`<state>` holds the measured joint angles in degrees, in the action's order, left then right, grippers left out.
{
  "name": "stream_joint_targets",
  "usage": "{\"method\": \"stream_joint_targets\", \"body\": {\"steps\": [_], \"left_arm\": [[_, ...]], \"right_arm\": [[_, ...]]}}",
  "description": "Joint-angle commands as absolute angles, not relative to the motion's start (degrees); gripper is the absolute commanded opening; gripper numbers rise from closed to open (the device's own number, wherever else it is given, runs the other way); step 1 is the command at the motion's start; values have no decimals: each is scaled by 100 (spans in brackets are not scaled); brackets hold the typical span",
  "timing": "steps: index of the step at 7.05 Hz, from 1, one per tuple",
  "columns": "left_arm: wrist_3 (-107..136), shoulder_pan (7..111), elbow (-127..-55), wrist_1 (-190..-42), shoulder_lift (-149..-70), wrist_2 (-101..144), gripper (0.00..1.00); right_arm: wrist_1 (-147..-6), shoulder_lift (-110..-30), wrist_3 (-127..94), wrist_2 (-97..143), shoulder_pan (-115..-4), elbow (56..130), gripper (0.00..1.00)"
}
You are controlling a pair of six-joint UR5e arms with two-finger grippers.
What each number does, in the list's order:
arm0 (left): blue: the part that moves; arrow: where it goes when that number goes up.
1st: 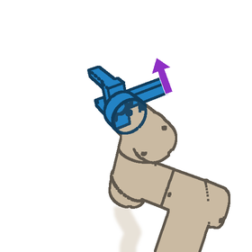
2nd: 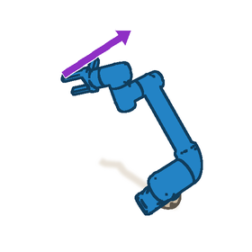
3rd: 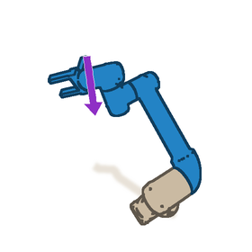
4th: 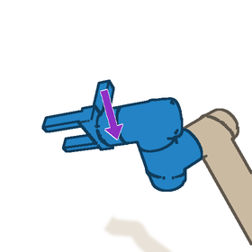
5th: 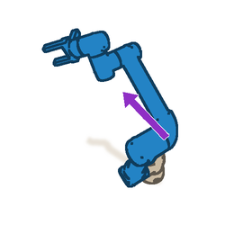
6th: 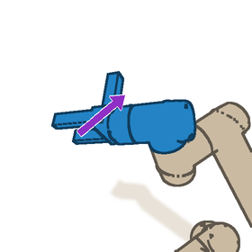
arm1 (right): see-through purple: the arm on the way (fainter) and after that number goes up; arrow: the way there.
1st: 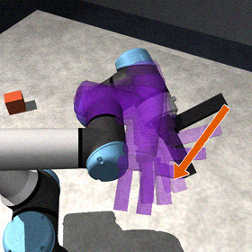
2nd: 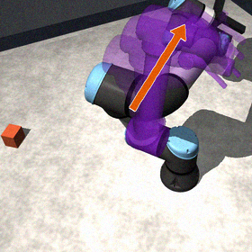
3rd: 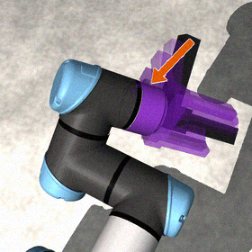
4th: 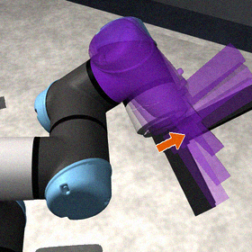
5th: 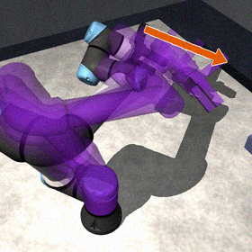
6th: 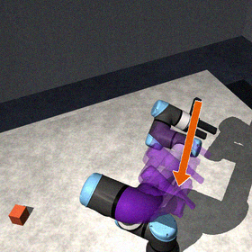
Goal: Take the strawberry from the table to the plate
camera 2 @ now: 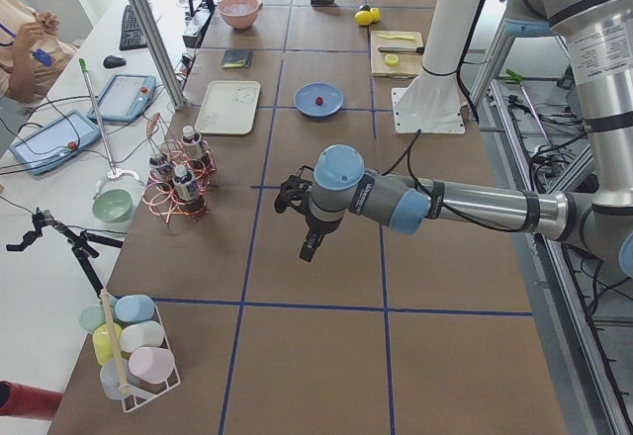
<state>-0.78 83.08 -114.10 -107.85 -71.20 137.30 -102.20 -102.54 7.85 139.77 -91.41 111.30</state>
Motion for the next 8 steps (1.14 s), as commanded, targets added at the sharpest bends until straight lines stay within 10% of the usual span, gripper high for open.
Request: {"method": "stream_joint_targets", "body": {"steps": [1, 8], "left_arm": [[-70, 8323, -11356, -11413, -7075, 13720, 100], [-97, 8385, -11144, -8149, -8011, 13711, 100]], "right_arm": [[-10204, -10397, 782, 13992, -9132, 11215, 100], [-10187, -10354, 765, 13983, -9132, 11241, 100]]}}
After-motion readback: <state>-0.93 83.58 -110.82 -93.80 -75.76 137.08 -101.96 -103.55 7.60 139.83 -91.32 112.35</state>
